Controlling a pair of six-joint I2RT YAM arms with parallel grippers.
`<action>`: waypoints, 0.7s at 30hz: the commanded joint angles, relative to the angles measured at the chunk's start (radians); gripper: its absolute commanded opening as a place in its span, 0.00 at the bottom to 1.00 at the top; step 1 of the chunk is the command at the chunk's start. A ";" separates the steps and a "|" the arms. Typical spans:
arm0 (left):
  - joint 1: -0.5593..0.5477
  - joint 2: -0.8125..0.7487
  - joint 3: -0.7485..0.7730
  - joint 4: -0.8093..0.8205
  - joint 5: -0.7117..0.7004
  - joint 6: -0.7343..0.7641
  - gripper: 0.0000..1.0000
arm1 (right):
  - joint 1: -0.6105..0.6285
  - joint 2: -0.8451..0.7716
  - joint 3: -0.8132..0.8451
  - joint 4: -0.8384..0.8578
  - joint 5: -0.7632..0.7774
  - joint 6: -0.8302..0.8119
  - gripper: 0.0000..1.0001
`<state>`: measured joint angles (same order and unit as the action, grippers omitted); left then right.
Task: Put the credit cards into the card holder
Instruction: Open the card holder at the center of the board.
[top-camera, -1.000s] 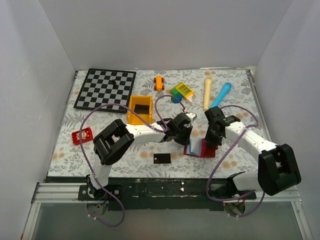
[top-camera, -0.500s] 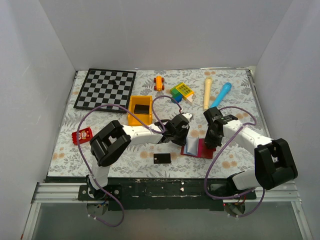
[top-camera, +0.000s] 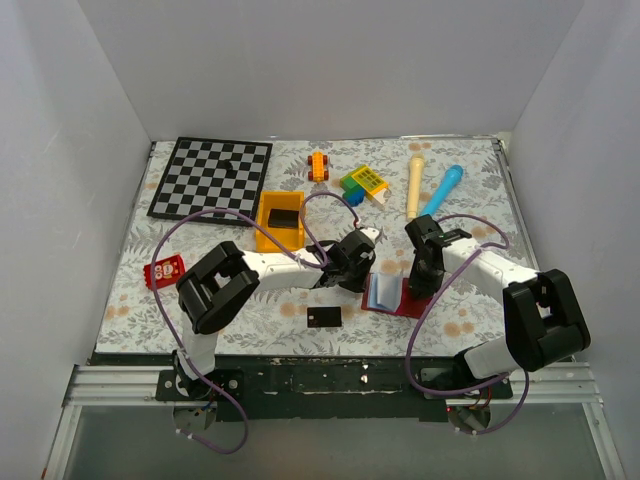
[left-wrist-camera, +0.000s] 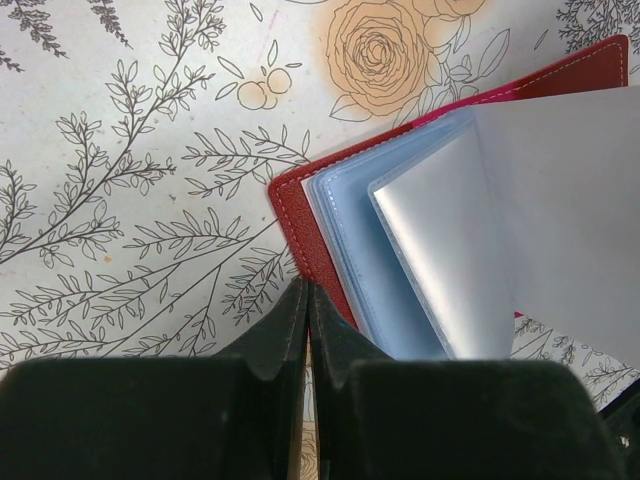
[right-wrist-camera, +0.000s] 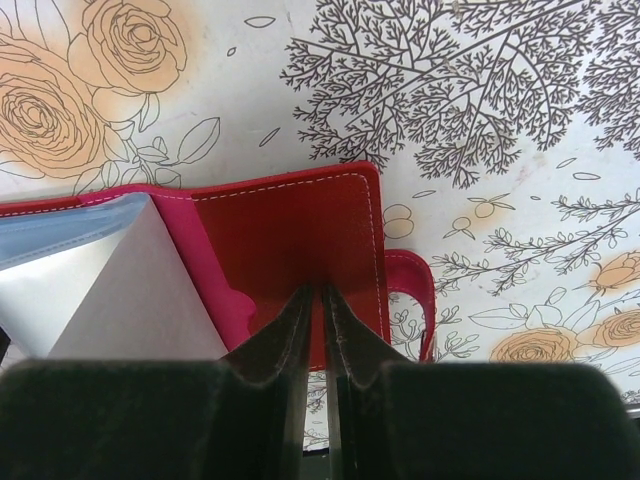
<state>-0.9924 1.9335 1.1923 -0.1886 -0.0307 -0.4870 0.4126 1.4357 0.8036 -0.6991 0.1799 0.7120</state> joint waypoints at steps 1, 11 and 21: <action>-0.006 -0.047 0.016 0.006 0.031 0.001 0.00 | -0.005 0.006 0.006 0.015 0.000 -0.008 0.18; -0.018 -0.010 0.055 0.011 0.086 0.002 0.00 | -0.006 0.012 -0.004 0.029 -0.010 -0.008 0.18; -0.034 0.001 0.064 0.009 0.084 0.004 0.00 | -0.006 0.014 -0.009 0.035 -0.022 -0.009 0.18</action>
<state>-1.0195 1.9415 1.2221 -0.1871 0.0387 -0.4870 0.4122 1.4467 0.8021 -0.6769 0.1696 0.7059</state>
